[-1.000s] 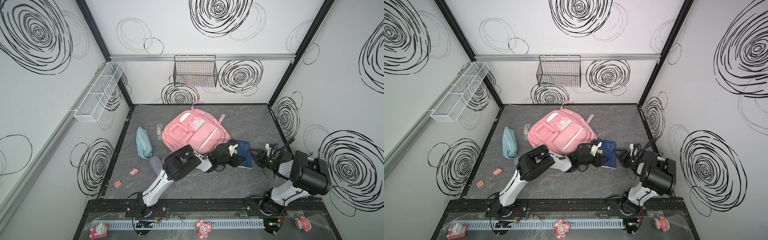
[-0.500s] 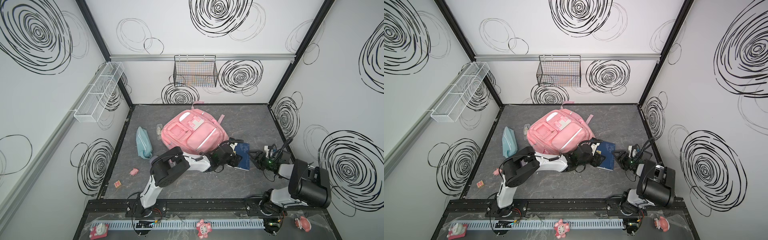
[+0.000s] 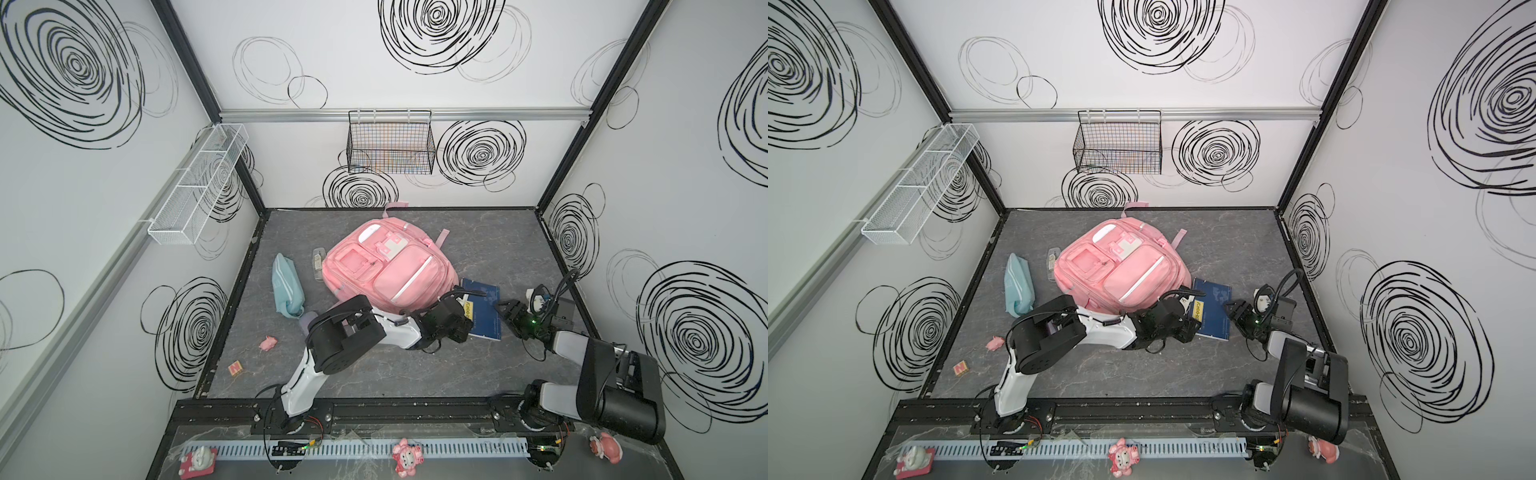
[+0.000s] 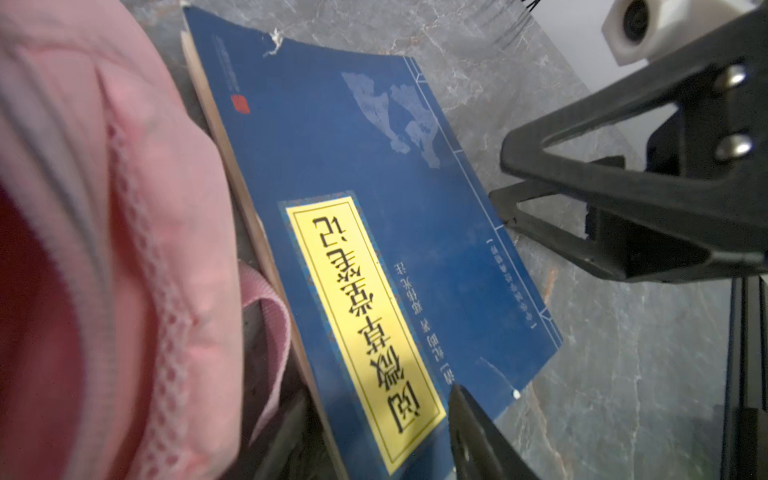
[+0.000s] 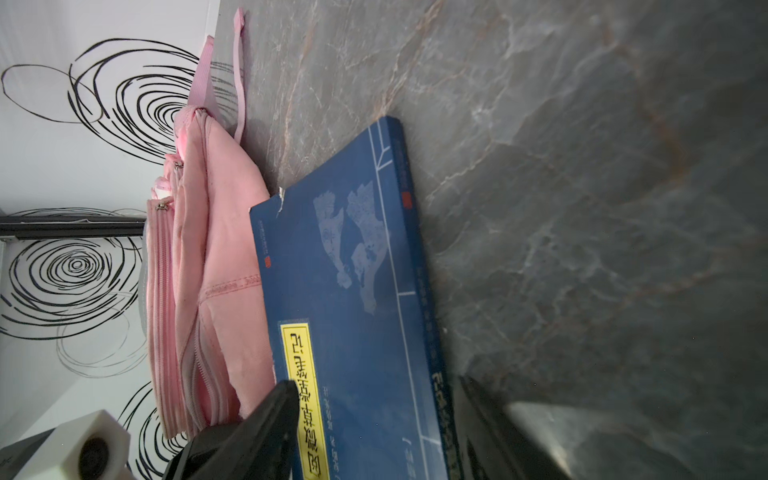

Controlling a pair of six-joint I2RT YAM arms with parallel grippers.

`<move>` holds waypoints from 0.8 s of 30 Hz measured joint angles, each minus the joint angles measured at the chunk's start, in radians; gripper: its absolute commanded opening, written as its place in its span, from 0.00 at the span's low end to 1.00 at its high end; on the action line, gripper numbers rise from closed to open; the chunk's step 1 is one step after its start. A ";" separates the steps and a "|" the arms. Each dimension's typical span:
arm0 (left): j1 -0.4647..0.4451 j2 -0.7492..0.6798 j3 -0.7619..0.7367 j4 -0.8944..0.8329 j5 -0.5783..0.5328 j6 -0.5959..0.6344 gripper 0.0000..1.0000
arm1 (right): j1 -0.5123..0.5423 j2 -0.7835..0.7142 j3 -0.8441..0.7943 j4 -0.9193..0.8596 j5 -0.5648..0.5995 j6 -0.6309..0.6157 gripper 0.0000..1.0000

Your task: Pack the student bag

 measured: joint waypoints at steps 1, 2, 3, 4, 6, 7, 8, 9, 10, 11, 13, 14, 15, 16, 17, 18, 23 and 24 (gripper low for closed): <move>0.000 0.000 0.000 0.000 0.004 -0.003 0.57 | 0.005 0.000 0.000 0.002 0.002 0.003 0.63; 0.001 0.001 0.000 0.001 0.010 -0.006 0.56 | 0.009 -0.001 0.000 0.006 0.003 0.007 0.63; 0.002 0.002 0.000 0.004 0.013 -0.009 0.56 | 0.012 -0.002 -0.001 0.010 0.003 0.012 0.62; 0.003 0.003 0.000 0.006 0.016 -0.012 0.56 | 0.013 -0.003 -0.003 0.014 0.003 0.016 0.62; 0.008 0.005 0.000 0.011 0.025 -0.019 0.55 | 0.013 -0.008 -0.010 0.025 0.003 0.024 0.60; 0.010 0.006 0.000 0.015 0.027 -0.021 0.55 | 0.013 -0.010 -0.011 0.026 0.003 0.026 0.59; 0.012 0.008 -0.001 0.021 0.030 -0.024 0.55 | 0.013 -0.017 -0.015 0.025 0.006 0.029 0.58; 0.014 0.010 -0.001 0.026 0.032 -0.026 0.55 | 0.013 -0.026 -0.020 0.024 0.009 0.030 0.57; 0.018 0.013 -0.001 0.034 0.034 -0.028 0.55 | 0.013 -0.037 -0.026 0.021 0.011 0.032 0.55; 0.021 0.015 -0.001 0.040 0.037 -0.031 0.55 | 0.013 -0.053 -0.033 0.016 0.014 0.033 0.54; 0.027 0.021 -0.001 0.053 0.040 -0.035 0.55 | 0.013 -0.090 -0.046 0.013 0.016 0.039 0.52; 0.030 0.024 -0.001 0.061 0.042 -0.037 0.55 | 0.013 -0.116 -0.052 0.009 0.013 0.043 0.51; 0.033 0.026 -0.001 0.069 0.044 -0.039 0.55 | 0.013 -0.144 -0.058 0.008 0.006 0.048 0.51; 0.036 0.028 -0.001 0.075 0.045 -0.040 0.55 | 0.013 -0.166 -0.061 0.005 -0.001 0.053 0.50; 0.039 0.031 -0.001 0.082 0.046 -0.043 0.55 | 0.013 -0.195 -0.064 0.001 -0.009 0.060 0.49; 0.041 0.034 -0.001 0.089 0.048 -0.045 0.55 | 0.013 -0.221 -0.068 0.001 -0.018 0.068 0.47; 0.043 0.042 -0.001 0.112 0.053 -0.059 0.55 | 0.016 -0.331 -0.102 0.029 -0.060 0.129 0.46; 0.043 0.043 -0.001 0.116 0.054 -0.061 0.55 | 0.016 -0.343 -0.108 0.037 -0.066 0.138 0.47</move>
